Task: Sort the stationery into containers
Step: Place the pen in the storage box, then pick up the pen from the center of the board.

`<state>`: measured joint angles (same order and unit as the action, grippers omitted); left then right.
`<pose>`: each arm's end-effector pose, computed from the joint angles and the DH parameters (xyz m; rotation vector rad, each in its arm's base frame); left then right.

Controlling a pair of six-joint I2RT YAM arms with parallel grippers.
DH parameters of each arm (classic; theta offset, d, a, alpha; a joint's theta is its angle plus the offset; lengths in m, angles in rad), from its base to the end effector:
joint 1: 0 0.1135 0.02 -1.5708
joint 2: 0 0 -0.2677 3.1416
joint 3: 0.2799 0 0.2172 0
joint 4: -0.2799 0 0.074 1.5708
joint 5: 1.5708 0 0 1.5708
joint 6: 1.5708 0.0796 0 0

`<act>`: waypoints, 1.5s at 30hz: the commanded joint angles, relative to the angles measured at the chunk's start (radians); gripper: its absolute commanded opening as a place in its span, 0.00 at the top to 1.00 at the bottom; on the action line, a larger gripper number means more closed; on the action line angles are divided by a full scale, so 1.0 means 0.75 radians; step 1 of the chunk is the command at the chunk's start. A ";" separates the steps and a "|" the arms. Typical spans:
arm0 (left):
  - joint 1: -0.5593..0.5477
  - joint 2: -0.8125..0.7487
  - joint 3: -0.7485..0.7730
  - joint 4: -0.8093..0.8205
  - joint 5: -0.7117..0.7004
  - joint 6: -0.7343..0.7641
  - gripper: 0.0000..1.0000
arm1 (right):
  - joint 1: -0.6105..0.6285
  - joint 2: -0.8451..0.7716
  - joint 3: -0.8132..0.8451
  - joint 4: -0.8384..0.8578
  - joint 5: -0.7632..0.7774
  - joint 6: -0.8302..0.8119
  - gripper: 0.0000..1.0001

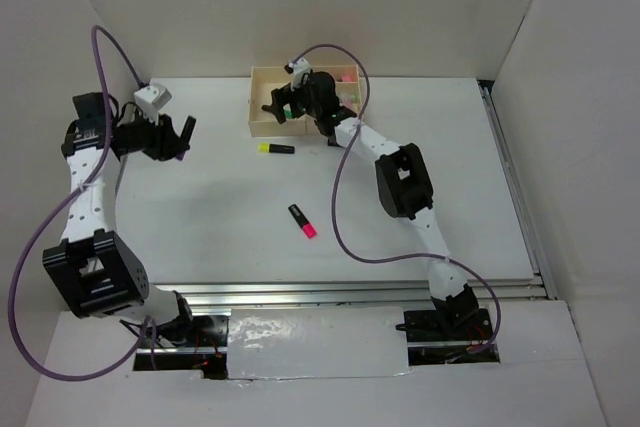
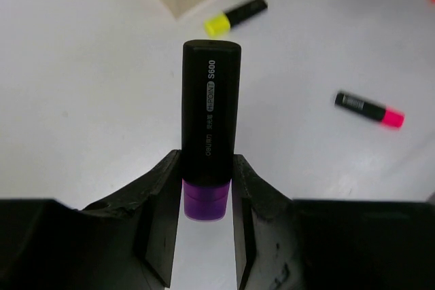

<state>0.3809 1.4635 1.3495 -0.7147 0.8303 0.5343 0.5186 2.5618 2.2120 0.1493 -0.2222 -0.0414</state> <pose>0.2928 0.0540 0.3214 0.5189 2.0619 -0.4684 0.5204 0.3172 0.2148 -0.6518 1.6759 0.5400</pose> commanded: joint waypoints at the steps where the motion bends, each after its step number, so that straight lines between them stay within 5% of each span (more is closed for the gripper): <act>1: -0.161 -0.066 0.045 0.549 0.004 -0.533 1.00 | -0.027 -0.286 -0.122 0.116 -0.080 0.049 0.00; 7: -0.450 0.214 0.270 0.995 -0.327 -0.790 1.00 | -0.168 -0.742 -0.488 -0.108 -0.196 0.184 0.00; 13: -0.569 0.564 0.407 1.409 -0.499 -0.905 1.00 | -0.337 -1.194 -1.024 -0.401 -0.244 0.196 0.00; 18: -0.637 0.901 0.702 1.432 -0.569 -0.956 0.98 | -0.479 -1.411 -1.286 -0.683 -0.174 0.231 0.00; 25: -0.682 1.084 0.827 1.387 -0.704 -0.866 0.71 | -0.593 -1.420 -1.376 -0.970 0.032 0.476 0.00; 31: -0.682 1.017 0.745 1.327 -0.763 -0.788 0.44 | -0.612 -1.330 -1.387 -1.017 0.183 0.695 0.00; 33: -0.682 0.947 0.682 1.303 -0.786 -0.749 0.22 | -0.608 -1.236 -1.332 -1.070 0.265 0.746 0.00; 39: -0.667 0.667 0.435 1.246 -0.804 -0.618 0.17 | -0.589 -0.915 -1.119 -1.264 0.366 0.888 0.00; 45: -0.604 0.281 0.169 1.164 -0.733 -0.645 0.16 | -0.555 -0.822 -1.096 -1.273 0.370 0.910 0.04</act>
<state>-0.1017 1.8256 1.5185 0.1478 0.2466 0.0269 0.0792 1.9400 1.3411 -0.7403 0.0151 0.5976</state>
